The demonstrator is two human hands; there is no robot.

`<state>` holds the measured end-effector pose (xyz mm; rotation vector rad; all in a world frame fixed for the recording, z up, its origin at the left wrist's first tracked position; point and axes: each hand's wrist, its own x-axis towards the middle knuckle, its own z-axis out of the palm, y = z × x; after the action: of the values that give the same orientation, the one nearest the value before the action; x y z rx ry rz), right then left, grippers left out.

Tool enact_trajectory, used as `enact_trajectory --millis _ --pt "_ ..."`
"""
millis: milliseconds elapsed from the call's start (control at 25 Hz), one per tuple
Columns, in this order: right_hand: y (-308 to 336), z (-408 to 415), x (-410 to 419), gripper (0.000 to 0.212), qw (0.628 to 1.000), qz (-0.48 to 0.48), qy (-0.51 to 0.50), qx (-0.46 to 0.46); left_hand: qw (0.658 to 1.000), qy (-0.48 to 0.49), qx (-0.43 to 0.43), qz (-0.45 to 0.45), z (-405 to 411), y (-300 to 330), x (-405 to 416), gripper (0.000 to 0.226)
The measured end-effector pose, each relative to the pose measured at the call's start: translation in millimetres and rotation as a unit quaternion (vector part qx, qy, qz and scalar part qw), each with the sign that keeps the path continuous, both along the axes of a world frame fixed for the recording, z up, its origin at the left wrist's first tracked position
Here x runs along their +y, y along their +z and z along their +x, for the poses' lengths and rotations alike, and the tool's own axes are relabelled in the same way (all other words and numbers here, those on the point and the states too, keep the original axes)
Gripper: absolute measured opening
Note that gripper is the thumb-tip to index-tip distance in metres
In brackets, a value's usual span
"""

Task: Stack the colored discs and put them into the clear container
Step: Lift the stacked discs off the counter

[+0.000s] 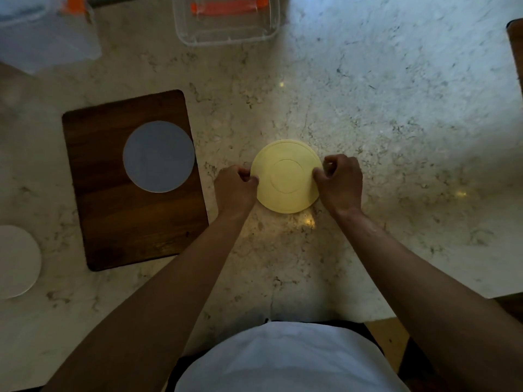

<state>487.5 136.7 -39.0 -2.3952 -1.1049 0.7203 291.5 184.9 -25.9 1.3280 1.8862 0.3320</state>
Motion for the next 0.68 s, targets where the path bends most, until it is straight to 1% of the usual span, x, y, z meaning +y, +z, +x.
enact_trajectory --millis 120,200,360,480,560,680 --pt "2.9 -2.9 -1.1 0.022 1.0 -0.016 -0.011 -0.008 1.0 -0.013 0.023 0.004 4.2 0.6 -6.2 0.024" --pt "7.0 -6.4 0.3 0.02 0.999 -0.022 -0.027 0.005 1.0 -0.003 0.017 -0.005 9.9 1.0 -10.5 0.026" --pt "15.4 -9.3 12.8 0.023 0.992 -0.058 -0.084 0.073 0.996 0.063 -0.026 -0.054 17.1 3.4 -8.0 0.024" --pt "21.6 -8.9 18.3 0.023 0.988 -0.094 -0.077 0.096 0.989 0.096 -0.081 -0.081 19.7 8.8 -4.5 0.028" --pt "26.3 -11.6 16.8 0.025 0.985 -0.09 -0.089 0.12 0.982 0.121 -0.123 -0.081 20.3 13.7 -5.2 0.032" --pt "34.0 -18.9 8.9 0.029 0.978 -0.064 -0.11 0.167 0.972 0.152 -0.158 -0.086 15.6 16.5 -10.6 0.04"
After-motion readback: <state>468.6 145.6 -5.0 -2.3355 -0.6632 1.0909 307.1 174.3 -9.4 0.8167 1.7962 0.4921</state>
